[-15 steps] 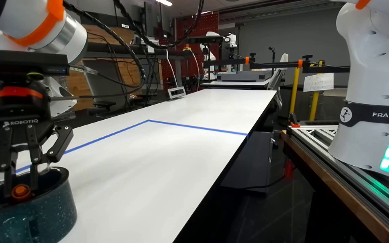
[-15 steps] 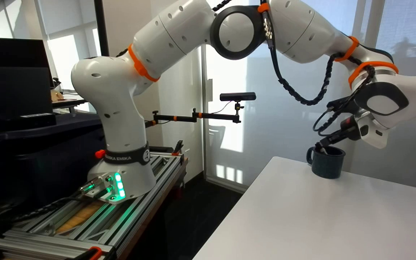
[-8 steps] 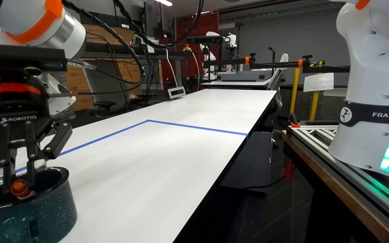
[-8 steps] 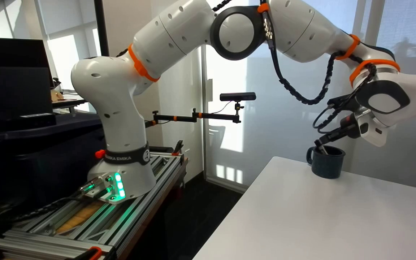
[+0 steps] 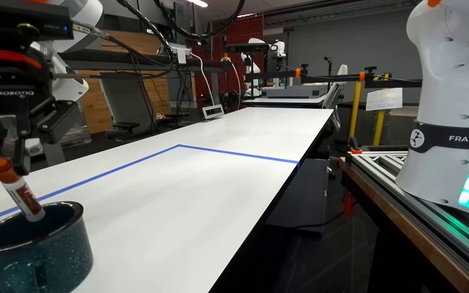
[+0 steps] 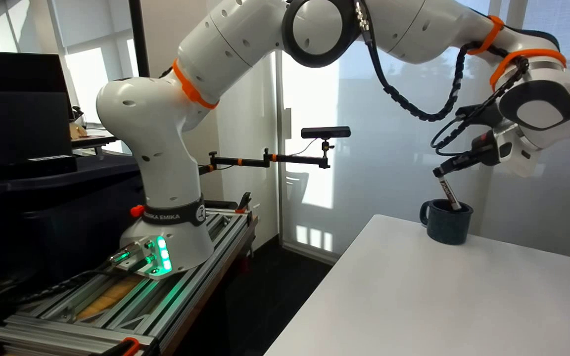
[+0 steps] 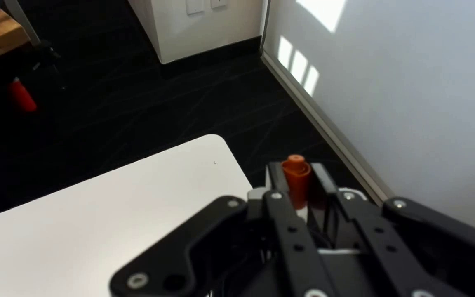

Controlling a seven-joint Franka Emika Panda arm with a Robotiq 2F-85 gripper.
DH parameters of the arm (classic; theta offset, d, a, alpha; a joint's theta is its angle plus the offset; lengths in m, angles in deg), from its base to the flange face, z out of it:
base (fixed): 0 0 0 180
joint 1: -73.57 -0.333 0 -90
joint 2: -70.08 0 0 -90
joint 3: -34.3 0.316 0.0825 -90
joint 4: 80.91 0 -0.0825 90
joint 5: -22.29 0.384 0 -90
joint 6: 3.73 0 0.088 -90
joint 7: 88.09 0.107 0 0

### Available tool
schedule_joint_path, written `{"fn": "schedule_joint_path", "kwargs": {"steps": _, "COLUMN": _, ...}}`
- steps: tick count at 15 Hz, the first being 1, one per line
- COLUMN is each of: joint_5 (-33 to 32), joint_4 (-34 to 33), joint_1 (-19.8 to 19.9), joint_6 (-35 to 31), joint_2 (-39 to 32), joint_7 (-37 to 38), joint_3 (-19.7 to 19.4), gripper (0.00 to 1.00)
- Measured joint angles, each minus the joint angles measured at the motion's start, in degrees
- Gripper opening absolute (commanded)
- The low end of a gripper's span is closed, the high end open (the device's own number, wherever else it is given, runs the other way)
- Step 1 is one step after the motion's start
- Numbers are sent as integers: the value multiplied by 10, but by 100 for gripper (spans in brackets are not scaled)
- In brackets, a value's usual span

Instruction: Remove the red marker from the green mug.

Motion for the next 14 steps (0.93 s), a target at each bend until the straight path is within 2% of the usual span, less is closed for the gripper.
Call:
{"fn": "schedule_joint_path", "kwargs": {"steps": 4, "joint_5": 5, "joint_4": 27, "joint_1": 11, "joint_6": 0, "joint_2": 42, "joint_7": 5, "joint_3": -11, "gripper": 5}}
{"fn": "schedule_joint_path", "kwargs": {"steps": 8, "joint_5": 4, "joint_4": 88, "joint_1": 14, "joint_6": -10, "joint_2": 86, "joint_7": 5, "joint_3": -37, "gripper": 5}}
{"fn": "schedule_joint_path", "kwargs": {"steps": 14, "joint_5": -5, "joint_4": 188, "joint_1": 14, "joint_6": -88, "joint_2": 124, "joint_7": -24, "joint_3": -74, "gripper": 5}}
